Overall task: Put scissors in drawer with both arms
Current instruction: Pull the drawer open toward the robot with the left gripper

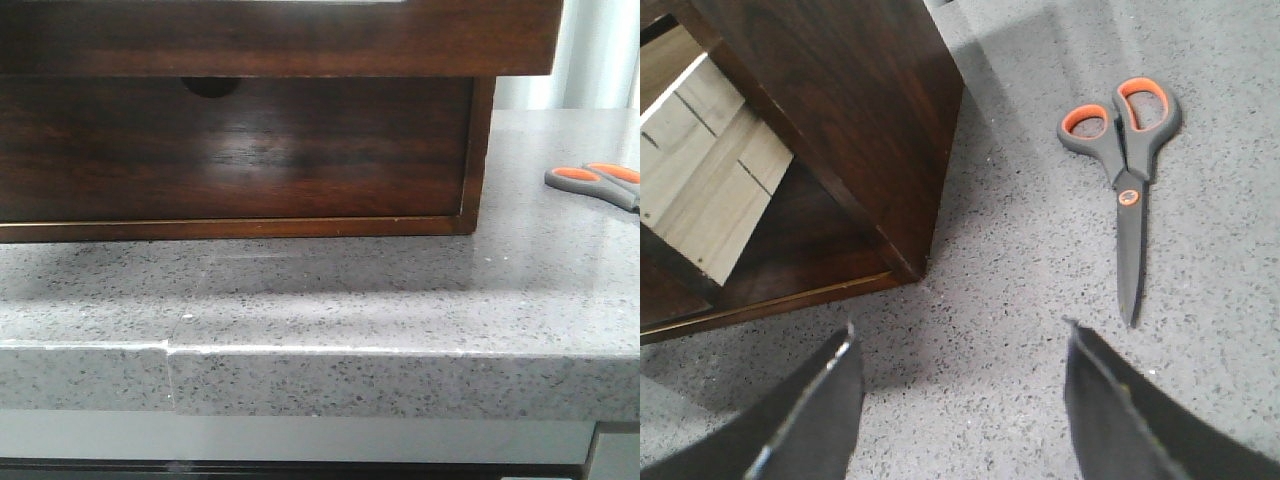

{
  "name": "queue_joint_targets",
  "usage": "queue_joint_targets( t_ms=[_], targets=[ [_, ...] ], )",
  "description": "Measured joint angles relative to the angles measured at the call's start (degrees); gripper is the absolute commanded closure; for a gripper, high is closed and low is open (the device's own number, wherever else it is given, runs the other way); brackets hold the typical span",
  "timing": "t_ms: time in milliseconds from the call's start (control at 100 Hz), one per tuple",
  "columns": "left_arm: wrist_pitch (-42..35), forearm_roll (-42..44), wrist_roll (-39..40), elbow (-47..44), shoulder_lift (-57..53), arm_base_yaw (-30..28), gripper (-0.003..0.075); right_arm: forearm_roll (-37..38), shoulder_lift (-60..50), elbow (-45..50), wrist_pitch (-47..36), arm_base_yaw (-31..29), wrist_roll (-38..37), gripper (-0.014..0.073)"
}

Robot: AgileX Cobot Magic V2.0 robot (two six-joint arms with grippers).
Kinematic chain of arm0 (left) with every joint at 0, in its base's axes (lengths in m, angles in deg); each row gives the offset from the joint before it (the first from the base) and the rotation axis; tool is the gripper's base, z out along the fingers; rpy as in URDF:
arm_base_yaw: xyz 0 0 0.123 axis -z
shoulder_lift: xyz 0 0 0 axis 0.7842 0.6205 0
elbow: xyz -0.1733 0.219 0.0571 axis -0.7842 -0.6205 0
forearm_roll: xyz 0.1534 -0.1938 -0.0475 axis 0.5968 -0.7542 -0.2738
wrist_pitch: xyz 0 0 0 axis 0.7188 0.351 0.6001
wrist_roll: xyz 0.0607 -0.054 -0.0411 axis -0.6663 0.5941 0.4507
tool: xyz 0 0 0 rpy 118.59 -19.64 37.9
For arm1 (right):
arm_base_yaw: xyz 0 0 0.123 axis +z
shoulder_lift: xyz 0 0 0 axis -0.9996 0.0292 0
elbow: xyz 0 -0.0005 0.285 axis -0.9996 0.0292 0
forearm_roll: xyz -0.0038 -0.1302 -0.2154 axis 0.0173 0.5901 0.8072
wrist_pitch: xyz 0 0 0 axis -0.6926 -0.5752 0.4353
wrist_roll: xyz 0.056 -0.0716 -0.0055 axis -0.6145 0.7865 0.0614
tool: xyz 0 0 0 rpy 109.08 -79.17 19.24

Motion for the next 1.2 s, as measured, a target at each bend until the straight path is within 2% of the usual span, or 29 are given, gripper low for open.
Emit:
queue_joint_targets(
  t_ms=[390,630,720,870,960,1020,1200],
  targets=[
    [-9.11,0.0,1.35,0.46,-0.34,9.44,0.074,0.0,0.0,0.0,0.27,0.0,0.0,0.0199],
    [-11.46,0.0,1.38,0.6,-0.47,11.36,0.0735,0.0,0.0,0.0,0.27,0.0,0.0,0.0199],
    [-11.58,0.0,1.48,0.59,-0.47,11.48,0.0657,0.0,0.0,0.0,0.31,0.0,0.0,0.0199],
    [-11.3,0.0,-2.0,0.63,-0.47,11.59,0.0392,0.0,0.0,0.0,0.4,0.0,0.0,0.02],
    [-9.62,0.0,-3.17,0.74,-0.47,11.98,0.0288,0.0,0.0,0.0,0.44,0.0,0.0,0.02],
    [-8.94,0.0,-3.58,0.97,-0.49,12.09,0.0263,0.0,0.0,0.0,0.53,0.0,0.0,0.0199],
    [-9.41,0.0,-3.7,0.98,-1.85,12.09,0.0256,0.0,0.0,0.0,1.02,0.0,0.0,0.0199]
  ],
)
